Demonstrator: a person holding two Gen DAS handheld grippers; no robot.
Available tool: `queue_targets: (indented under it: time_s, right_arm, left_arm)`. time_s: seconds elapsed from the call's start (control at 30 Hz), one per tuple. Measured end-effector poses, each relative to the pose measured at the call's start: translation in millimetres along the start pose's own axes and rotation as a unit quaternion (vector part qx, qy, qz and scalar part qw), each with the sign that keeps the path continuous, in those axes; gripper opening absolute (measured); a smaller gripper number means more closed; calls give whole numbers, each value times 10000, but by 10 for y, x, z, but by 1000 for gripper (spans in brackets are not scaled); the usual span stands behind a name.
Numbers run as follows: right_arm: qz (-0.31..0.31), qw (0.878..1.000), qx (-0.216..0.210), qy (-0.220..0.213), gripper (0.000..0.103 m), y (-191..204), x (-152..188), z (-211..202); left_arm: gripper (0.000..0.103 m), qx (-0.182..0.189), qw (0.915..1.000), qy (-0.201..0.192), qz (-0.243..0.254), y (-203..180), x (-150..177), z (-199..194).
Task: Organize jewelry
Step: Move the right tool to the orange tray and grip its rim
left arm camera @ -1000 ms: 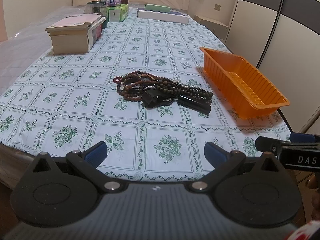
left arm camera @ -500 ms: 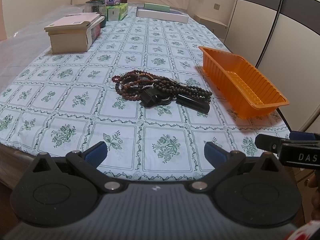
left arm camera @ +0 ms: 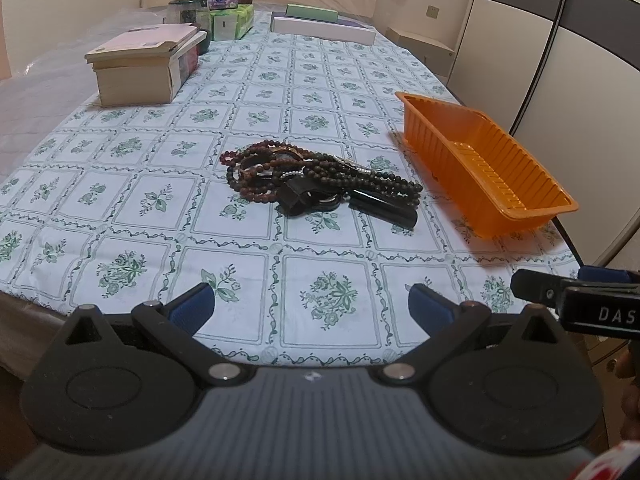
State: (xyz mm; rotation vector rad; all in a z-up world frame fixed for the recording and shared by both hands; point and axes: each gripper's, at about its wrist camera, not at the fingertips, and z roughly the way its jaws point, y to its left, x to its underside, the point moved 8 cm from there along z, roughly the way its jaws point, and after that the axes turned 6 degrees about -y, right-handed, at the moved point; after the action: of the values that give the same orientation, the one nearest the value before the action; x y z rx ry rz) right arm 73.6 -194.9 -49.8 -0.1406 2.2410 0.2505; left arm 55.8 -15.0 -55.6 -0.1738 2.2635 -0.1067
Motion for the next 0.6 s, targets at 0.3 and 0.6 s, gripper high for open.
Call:
queue_targets:
  time_s: [0.3, 0.6]
  right_arm:
    - [563, 9971, 193, -469, 102, -420, -195, -141]
    - [719, 9892, 617, -1122, 102, -1355, -739, -60]
  left_arm:
    - [102, 262, 9987, 12, -437, 50, -142, 153]
    - [102, 352, 9974, -84, -621, 91, -299, 382]
